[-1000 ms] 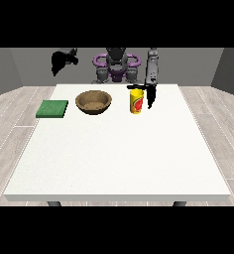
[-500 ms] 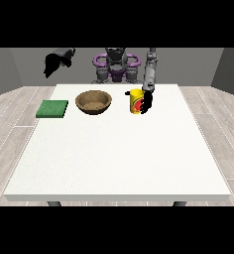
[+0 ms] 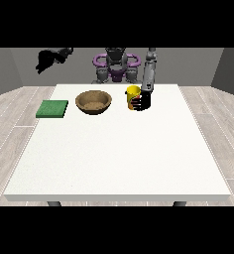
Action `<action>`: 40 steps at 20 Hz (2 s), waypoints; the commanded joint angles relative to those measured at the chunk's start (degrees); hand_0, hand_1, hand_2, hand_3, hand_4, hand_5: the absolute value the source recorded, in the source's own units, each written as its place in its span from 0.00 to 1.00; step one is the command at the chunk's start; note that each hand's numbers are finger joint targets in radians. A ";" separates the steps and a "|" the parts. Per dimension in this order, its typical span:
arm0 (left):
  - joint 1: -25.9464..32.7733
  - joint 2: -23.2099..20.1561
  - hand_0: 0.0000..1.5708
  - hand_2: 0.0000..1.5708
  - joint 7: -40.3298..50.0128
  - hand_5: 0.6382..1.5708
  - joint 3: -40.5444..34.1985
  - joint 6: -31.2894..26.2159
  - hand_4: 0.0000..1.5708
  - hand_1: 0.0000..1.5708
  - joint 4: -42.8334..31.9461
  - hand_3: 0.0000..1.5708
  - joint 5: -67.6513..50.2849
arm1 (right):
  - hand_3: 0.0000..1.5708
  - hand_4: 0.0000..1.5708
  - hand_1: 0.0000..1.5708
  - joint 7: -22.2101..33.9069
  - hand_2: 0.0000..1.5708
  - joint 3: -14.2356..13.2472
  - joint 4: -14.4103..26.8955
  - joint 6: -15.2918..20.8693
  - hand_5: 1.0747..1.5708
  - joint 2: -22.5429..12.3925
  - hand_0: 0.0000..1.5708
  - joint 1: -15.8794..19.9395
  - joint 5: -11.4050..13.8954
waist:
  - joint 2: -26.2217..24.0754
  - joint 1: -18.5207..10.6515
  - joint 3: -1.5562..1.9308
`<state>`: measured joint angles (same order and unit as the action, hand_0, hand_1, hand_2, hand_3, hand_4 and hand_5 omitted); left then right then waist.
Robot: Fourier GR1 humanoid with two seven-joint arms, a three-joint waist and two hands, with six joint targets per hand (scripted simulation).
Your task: Pick the cup and pour the ball into the bowl, then pick the bowl and place it on the pad
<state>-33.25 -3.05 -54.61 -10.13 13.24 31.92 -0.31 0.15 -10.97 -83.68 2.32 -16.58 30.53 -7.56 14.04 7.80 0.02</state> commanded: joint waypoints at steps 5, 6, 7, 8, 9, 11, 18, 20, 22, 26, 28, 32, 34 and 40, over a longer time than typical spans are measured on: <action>-6.27 -0.36 0.86 1.00 11.98 0.55 4.47 2.33 0.84 0.86 3.02 1.00 3.82 | 0.45 0.37 0.00 -4.80 0.24 -4.12 9.61 -2.59 1.00 -2.47 0.00 -4.28 -0.62 | -7.09 -4.13 0.03; -6.72 -0.94 0.86 1.00 10.30 0.56 4.21 2.36 0.84 0.86 3.57 1.00 3.89 | 0.45 0.36 0.00 -3.90 0.25 -6.53 10.79 -3.66 1.00 -4.92 0.00 -0.95 -2.55 | -5.13 -4.90 0.01; -8.73 0.54 0.85 1.00 14.92 0.56 5.74 5.72 0.83 0.85 4.30 1.00 5.55 | 0.45 0.36 0.00 -4.82 0.25 -7.04 13.21 -4.26 1.00 -5.04 0.00 -2.00 -2.73 | -7.07 -5.34 0.05; -9.64 -0.18 0.86 1.00 13.60 0.55 3.88 9.13 0.83 0.86 1.81 1.00 5.61 | 0.42 0.35 0.00 -4.44 0.26 -1.28 7.01 -2.65 1.00 0.34 0.00 -4.13 -0.58 | -6.01 -0.39 -0.01; -9.07 -0.94 0.86 1.00 14.81 0.57 6.59 8.47 0.84 0.86 3.87 1.00 7.92 | 0.41 0.35 0.00 -6.31 0.26 -6.01 12.26 -4.58 1.00 -3.74 0.00 -3.97 -2.42 | -7.50 -3.75 0.04; -12.35 -1.58 0.86 1.00 19.47 0.61 6.99 10.25 0.84 0.86 2.86 1.00 9.28 | 0.42 0.35 0.00 -4.74 0.25 -6.36 12.87 -5.23 1.00 -4.95 0.00 -1.62 -3.11 | -6.76 -2.91 0.02; -11.65 -3.95 0.86 1.00 19.26 0.62 9.01 13.60 0.84 0.86 1.19 1.00 14.19 | 0.42 0.34 0.00 -6.46 0.21 -7.73 13.38 -8.11 1.00 -7.16 0.00 -1.57 -4.66 | -4.50 -1.40 0.00; -15.38 -4.65 0.87 1.00 21.25 0.66 9.80 18.18 0.88 0.87 -0.13 1.00 17.13 | 0.44 0.34 0.00 -6.32 0.22 -6.12 12.14 -7.19 1.00 -5.44 0.00 0.36 -4.26 | -2.02 0.72 0.00; -15.11 -2.79 0.89 1.00 25.14 0.67 14.72 22.76 0.95 0.89 -1.89 1.00 23.08 | 0.44 0.34 0.00 -3.99 0.22 -8.25 15.09 -8.59 1.00 -8.80 0.00 2.52 -5.60 | -4.38 0.13 0.07; -18.41 -1.65 0.94 1.00 34.02 0.66 21.11 32.24 0.97 0.94 -6.49 1.00 33.51 | 0.42 0.34 0.00 -7.32 0.23 -4.84 15.99 -7.53 0.99 -4.62 0.00 0.74 -2.90 | -6.23 1.38 0.15; -22.86 -2.40 0.95 1.00 39.70 0.72 22.43 34.92 0.94 0.95 -9.40 1.00 37.36 | 0.43 0.34 0.00 -5.95 0.22 -5.57 16.68 -9.72 0.99 -6.87 0.00 4.08 -4.42 | -4.14 3.55 0.14; -24.49 -1.78 0.98 1.00 46.53 0.75 28.86 34.07 0.95 0.98 -12.92 1.00 45.70 | 0.43 0.35 0.00 -9.91 0.23 -6.49 21.83 -8.11 0.99 -6.96 0.00 0.70 -1.93 | -7.96 -1.25 0.16; -27.92 -2.19 1.00 1.00 51.98 0.78 31.34 36.45 0.95 1.00 -16.68 1.00 50.68 | 0.42 0.35 0.00 -6.76 0.22 -4.16 20.78 -6.68 0.99 -4.71 0.00 2.94 -1.38 | -8.45 0.51 0.13; -31.20 -1.09 1.00 1.00 61.88 0.92 39.56 36.12 0.75 1.00 -22.16 1.00 62.41 | 0.42 0.36 0.00 -9.35 0.24 -4.39 22.99 -7.60 0.99 -4.92 0.00 2.42 -1.05 | -8.52 0.33 0.06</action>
<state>-62.77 -5.14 1.09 24.92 48.45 13.14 55.33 -9.16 -15.38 -61.62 -4.53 -21.03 32.14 -8.51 4.96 7.66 0.16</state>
